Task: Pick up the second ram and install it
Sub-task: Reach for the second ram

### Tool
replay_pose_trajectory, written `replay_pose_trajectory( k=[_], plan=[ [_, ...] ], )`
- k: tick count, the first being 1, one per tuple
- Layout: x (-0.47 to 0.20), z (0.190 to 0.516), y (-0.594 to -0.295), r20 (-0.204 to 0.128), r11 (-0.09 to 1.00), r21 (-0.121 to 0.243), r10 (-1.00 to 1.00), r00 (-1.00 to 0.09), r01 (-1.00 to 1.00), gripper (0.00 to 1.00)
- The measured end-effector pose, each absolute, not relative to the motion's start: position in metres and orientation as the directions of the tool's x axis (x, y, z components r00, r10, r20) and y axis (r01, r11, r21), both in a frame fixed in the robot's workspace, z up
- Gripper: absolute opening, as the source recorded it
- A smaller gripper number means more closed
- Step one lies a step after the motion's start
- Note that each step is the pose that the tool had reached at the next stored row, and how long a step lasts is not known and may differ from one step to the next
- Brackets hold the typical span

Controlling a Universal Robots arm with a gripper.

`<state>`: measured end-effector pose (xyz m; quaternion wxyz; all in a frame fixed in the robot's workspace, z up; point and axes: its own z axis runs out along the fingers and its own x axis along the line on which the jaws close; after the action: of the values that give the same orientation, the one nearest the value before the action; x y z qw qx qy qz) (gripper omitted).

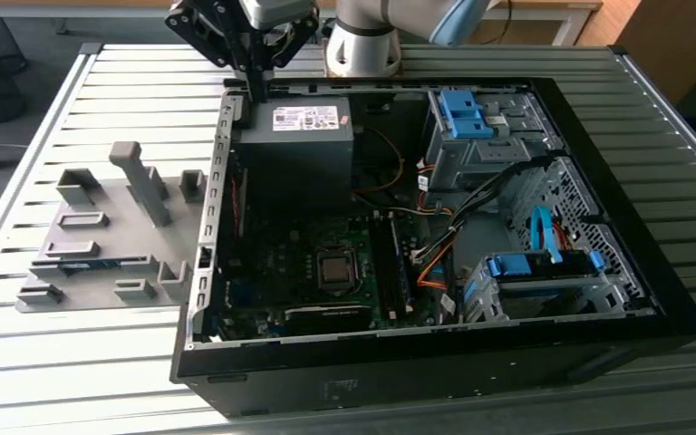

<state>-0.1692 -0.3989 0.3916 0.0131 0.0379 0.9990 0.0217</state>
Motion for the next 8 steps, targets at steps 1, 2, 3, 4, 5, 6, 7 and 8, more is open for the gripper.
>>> replay_pose_trajectory(
  k=[1, 2, 3, 4, 5, 6, 7, 8],
  plan=[
    [-0.172, 0.392, -0.399, -0.024, 0.996, 0.044, 0.076, -0.997, 0.075, 0.11],
    [-0.174, 0.392, -0.399, -0.024, 0.996, 0.044, 0.076, -0.997, 0.075, 0.11],
    [-0.176, 0.391, -0.399, -0.024, 0.996, 0.044, 0.076, -0.997, 0.075, 0.11],
    [-0.177, 0.391, -0.399, -0.024, 0.996, 0.044, 0.076, -0.997, 0.075, 0.11],
    [-0.179, 0.391, -0.399, -0.024, 0.996, 0.044, 0.076, -0.997, 0.075, 0.11],
    [-0.181, 0.391, -0.399, -0.024, 0.996, 0.044, 0.076, -0.997, 0.075, 0.11],
    [-0.182, 0.391, -0.399, -0.024, 0.996, 0.044, 0.076, -0.997, 0.075, 0.11],
    [-0.183, 0.391, -0.399, -0.024, 0.996, 0.044, 0.076, -0.997, 0.075, 0.11]
  ],
)
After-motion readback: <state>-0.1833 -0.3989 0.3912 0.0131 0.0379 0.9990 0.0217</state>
